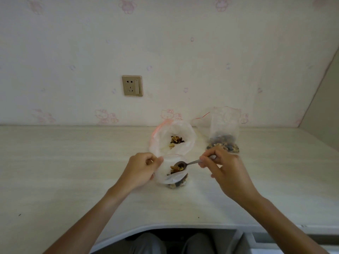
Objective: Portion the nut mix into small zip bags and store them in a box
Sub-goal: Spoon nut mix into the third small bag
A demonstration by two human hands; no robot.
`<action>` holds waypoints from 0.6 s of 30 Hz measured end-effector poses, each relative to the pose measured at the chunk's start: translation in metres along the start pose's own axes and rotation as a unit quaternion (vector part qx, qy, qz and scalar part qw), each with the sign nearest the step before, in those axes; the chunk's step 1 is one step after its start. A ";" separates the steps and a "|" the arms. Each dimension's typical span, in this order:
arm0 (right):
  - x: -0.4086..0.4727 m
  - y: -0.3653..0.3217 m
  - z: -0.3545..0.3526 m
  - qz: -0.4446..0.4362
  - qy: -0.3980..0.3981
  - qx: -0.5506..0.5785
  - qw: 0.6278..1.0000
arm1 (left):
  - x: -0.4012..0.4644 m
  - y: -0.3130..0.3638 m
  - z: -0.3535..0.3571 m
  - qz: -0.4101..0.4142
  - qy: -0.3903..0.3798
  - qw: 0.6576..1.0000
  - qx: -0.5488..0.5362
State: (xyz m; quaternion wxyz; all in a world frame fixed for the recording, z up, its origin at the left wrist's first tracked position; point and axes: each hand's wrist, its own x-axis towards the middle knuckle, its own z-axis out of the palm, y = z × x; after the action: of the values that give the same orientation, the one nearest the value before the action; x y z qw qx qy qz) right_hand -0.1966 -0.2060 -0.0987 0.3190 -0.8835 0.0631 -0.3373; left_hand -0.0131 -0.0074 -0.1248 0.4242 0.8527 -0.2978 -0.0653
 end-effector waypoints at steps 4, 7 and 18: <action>-0.006 -0.002 -0.014 -0.293 -0.037 -0.248 0.923 | -0.002 0.007 0.003 -0.012 0.016 0.998 -0.060; -0.007 -0.002 -0.018 -0.346 -0.048 -0.280 0.894 | 0.000 0.009 0.004 -0.028 0.022 0.997 -0.069; 0.016 0.010 0.006 0.144 0.049 0.221 0.963 | 0.011 -0.007 -0.003 -0.075 0.046 0.995 -0.047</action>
State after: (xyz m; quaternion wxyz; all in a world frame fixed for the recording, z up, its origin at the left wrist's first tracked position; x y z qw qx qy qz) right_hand -0.1793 -0.2162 -0.0990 0.5479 -0.7550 0.1289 -0.3364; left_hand 0.0000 -0.0083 -0.1273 0.4710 0.8538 -0.2097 -0.0720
